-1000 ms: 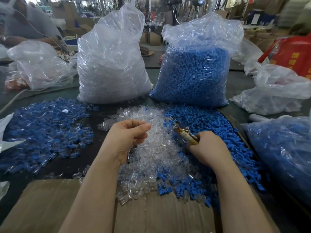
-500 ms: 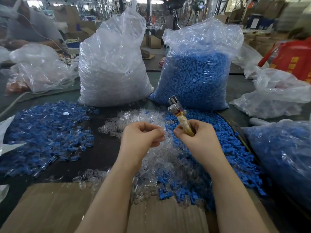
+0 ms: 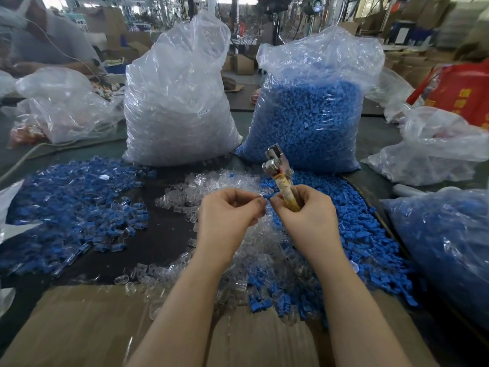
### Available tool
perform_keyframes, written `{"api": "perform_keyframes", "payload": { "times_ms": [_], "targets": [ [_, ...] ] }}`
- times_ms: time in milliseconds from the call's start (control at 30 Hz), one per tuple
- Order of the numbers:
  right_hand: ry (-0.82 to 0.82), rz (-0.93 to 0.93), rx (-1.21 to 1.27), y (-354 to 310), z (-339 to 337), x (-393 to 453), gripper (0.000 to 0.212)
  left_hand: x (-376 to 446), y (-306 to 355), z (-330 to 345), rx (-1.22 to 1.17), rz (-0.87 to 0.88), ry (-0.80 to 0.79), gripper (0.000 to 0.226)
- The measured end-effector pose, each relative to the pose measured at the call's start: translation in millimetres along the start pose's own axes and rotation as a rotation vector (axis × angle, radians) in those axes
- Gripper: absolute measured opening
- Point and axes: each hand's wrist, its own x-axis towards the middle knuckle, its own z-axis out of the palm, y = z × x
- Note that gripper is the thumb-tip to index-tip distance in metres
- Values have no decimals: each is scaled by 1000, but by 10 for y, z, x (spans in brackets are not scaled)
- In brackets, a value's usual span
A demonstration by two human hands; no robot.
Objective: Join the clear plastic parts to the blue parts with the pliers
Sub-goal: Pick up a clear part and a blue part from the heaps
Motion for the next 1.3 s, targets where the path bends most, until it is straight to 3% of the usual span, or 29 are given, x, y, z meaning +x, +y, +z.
{"api": "perform_keyframes", "payload": {
  "times_ms": [400,567,733,1100,1300],
  "targets": [
    [116,-49,142,-60,62,-55,19,-63,24,85,26,183,100,12],
    [108,-58,78,-92,51,-65,28,-81,25,83,124,274,114,9],
    [70,-50,161,-82,44,-52,18,-77,12,73,193,348,102,11],
    [-73,-70,230,-76,30,-44,3,-39,-51,60,177,339,172,10],
    [-181,-36,217,-61,-34,-51,7,-5,-34,13,-54,220,160,9]
  ]
}}
